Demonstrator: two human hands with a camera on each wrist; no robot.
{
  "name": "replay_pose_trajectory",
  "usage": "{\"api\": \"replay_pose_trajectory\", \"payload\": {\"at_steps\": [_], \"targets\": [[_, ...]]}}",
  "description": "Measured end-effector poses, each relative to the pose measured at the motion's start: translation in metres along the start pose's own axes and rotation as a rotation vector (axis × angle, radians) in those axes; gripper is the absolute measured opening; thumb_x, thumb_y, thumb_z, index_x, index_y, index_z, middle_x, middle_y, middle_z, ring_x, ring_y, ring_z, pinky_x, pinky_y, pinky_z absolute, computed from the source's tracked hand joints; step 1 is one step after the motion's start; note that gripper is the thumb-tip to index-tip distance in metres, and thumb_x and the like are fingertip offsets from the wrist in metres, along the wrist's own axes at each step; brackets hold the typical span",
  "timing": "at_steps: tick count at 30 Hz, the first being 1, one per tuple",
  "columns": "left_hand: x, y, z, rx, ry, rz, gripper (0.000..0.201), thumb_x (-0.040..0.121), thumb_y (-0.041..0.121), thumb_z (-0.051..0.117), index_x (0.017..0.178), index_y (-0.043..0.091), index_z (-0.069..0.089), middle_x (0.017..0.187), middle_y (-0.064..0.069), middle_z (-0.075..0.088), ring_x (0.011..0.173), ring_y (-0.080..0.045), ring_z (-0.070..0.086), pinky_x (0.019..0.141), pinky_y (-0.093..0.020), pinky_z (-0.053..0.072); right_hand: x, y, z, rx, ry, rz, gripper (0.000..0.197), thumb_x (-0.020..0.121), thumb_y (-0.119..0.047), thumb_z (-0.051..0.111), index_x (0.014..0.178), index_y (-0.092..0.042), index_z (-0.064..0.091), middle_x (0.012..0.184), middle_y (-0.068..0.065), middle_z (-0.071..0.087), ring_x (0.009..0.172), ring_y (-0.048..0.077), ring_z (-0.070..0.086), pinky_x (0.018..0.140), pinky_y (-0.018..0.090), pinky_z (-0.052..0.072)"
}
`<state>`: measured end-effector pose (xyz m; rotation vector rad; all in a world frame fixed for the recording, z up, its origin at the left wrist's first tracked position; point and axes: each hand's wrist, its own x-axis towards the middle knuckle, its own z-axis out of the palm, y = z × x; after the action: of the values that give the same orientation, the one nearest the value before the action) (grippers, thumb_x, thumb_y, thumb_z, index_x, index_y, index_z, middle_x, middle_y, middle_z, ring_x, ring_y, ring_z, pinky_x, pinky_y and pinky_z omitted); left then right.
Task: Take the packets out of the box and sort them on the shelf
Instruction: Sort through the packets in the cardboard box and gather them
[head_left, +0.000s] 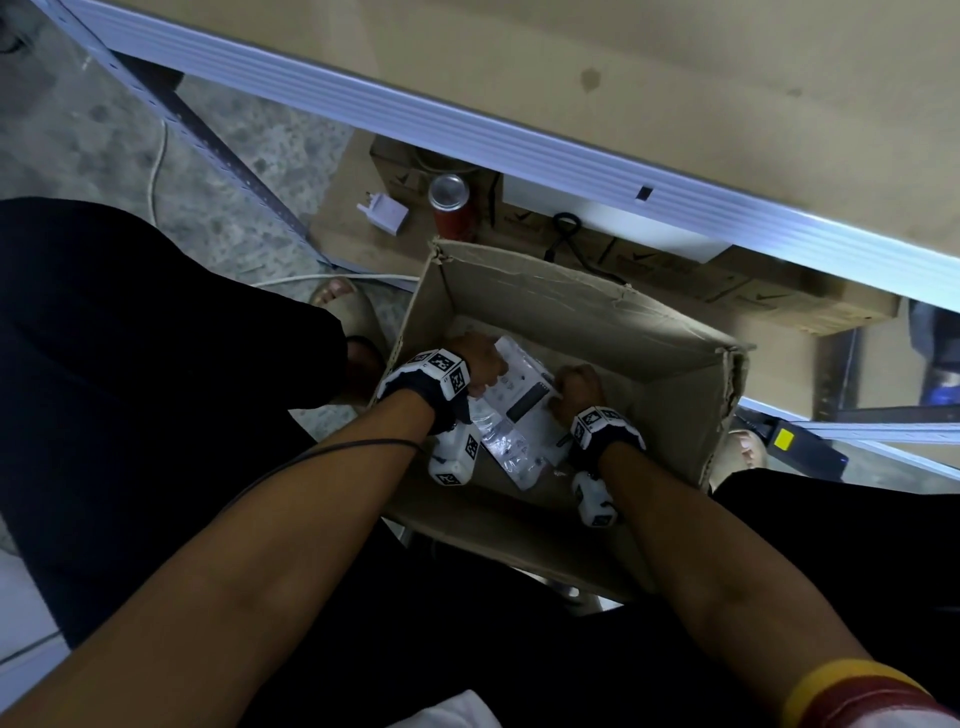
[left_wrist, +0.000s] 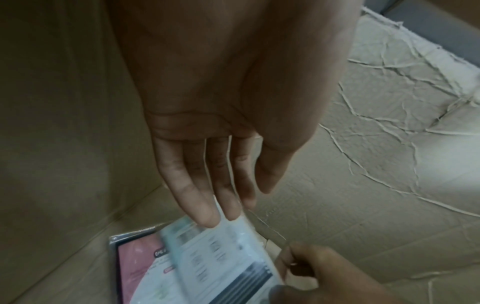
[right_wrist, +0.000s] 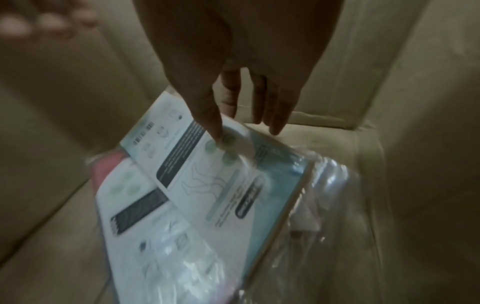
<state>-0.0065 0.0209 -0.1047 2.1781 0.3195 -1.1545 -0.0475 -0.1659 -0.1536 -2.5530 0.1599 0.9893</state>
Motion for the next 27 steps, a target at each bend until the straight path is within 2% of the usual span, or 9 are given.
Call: {"api": "replay_pose_trajectory", "payload": {"at_steps": [6, 10, 13, 15, 17, 20, 22, 25, 27], "targets": [[-0.001, 0.0, 0.002, 0.012, -0.01, -0.001, 0.027, 0.098, 0.017, 0.056, 0.116, -0.001, 0.066, 0.095, -0.012, 0.069, 0.074, -0.021, 0.064, 0.069, -0.033, 0.057, -0.002, 0.016, -0.004, 0.134, -0.081, 0.086, 0.042, 0.092, -0.016, 0.061, 0.129, 0.001, 0.05, 0.132, 0.023, 0.055, 0.122, 0.036, 0.054, 0.097, 0.037, 0.046], [0.0, 0.003, 0.001, -0.012, -0.134, -0.046, 0.024, 0.101, 0.014, 0.054, 0.115, -0.003, 0.063, 0.106, -0.017, 0.066, 0.075, -0.021, 0.059, 0.076, -0.035, 0.052, -0.001, 0.02, -0.004, 0.193, -0.028, 0.094, 0.035, 0.092, -0.015, 0.06, 0.123, 0.0, 0.051, 0.128, 0.024, 0.054, 0.118, 0.037, 0.055, 0.096, 0.041, 0.048], [0.001, 0.004, 0.001, -0.031, -0.111, -0.067, 0.017, 0.098, 0.015, 0.057, 0.096, 0.001, 0.066, 0.09, -0.012, 0.065, 0.064, -0.018, 0.056, 0.067, -0.031, 0.05, -0.004, 0.02, -0.007, 0.21, -0.024, 0.112, 0.035, 0.092, -0.014, 0.061, 0.121, 0.0, 0.05, 0.128, 0.024, 0.053, 0.118, 0.037, 0.054, 0.095, 0.04, 0.047], [0.002, 0.004, 0.004, 0.005, -0.096, -0.073, 0.018, 0.098, 0.016, 0.058, 0.091, 0.001, 0.066, 0.085, -0.01, 0.065, 0.067, -0.022, 0.06, 0.068, -0.033, 0.053, -0.005, 0.02, -0.011, 0.221, -0.034, 0.116, 0.037, 0.091, -0.015, 0.064, 0.122, -0.001, 0.05, 0.127, 0.022, 0.055, 0.117, 0.036, 0.056, 0.094, 0.038, 0.047], [0.003, 0.002, 0.007, -0.009, -0.09, -0.092, 0.023, 0.096, 0.018, 0.059, 0.105, -0.002, 0.066, 0.091, -0.014, 0.067, 0.077, -0.028, 0.063, 0.077, -0.037, 0.055, -0.004, 0.019, -0.015, 0.225, -0.045, 0.125, 0.038, 0.089, -0.015, 0.068, 0.121, -0.002, 0.053, 0.126, 0.019, 0.059, 0.116, 0.033, 0.058, 0.091, 0.034, 0.046], [0.005, 0.002, 0.012, 0.01, -0.139, -0.12, 0.032, 0.096, 0.019, 0.059, 0.119, -0.003, 0.062, 0.098, -0.016, 0.066, 0.082, -0.027, 0.061, 0.074, -0.036, 0.053, -0.005, 0.014, -0.021, 0.231, -0.053, 0.119, 0.033, 0.085, -0.014, 0.073, 0.115, -0.002, 0.063, 0.122, 0.016, 0.064, 0.113, 0.029, 0.061, 0.084, 0.026, 0.044], [0.004, 0.0, 0.016, 0.083, -0.184, -0.124, 0.034, 0.099, 0.019, 0.055, 0.126, -0.001, 0.059, 0.109, -0.015, 0.065, 0.088, -0.027, 0.061, 0.08, -0.036, 0.054, -0.006, 0.01, -0.024, 0.236, -0.053, 0.119, 0.03, 0.082, -0.014, 0.076, 0.108, -0.002, 0.068, 0.116, 0.013, 0.068, 0.109, 0.025, 0.063, 0.08, 0.022, 0.042], [0.006, -0.009, 0.022, 0.148, -0.258, -0.134, 0.042, 0.102, 0.019, 0.053, 0.14, 0.002, 0.049, 0.131, -0.018, 0.059, 0.113, -0.034, 0.061, 0.1, -0.041, 0.05, -0.008, 0.005, -0.033, 0.249, -0.018, 0.132, 0.022, 0.076, -0.014, 0.082, 0.094, -0.006, 0.073, 0.102, 0.008, 0.073, 0.095, 0.02, 0.066, 0.079, 0.024, 0.047], [0.01, -0.015, 0.029, 0.211, -0.192, -0.102, 0.044, 0.1, 0.02, 0.055, 0.14, 0.002, 0.051, 0.139, -0.017, 0.057, 0.126, -0.034, 0.056, 0.106, -0.042, 0.047, -0.01, 0.003, -0.04, 0.243, 0.016, 0.152, 0.015, 0.074, -0.015, 0.084, 0.084, -0.009, 0.074, 0.094, 0.006, 0.074, 0.09, 0.019, 0.066, 0.081, 0.028, 0.051]]}}
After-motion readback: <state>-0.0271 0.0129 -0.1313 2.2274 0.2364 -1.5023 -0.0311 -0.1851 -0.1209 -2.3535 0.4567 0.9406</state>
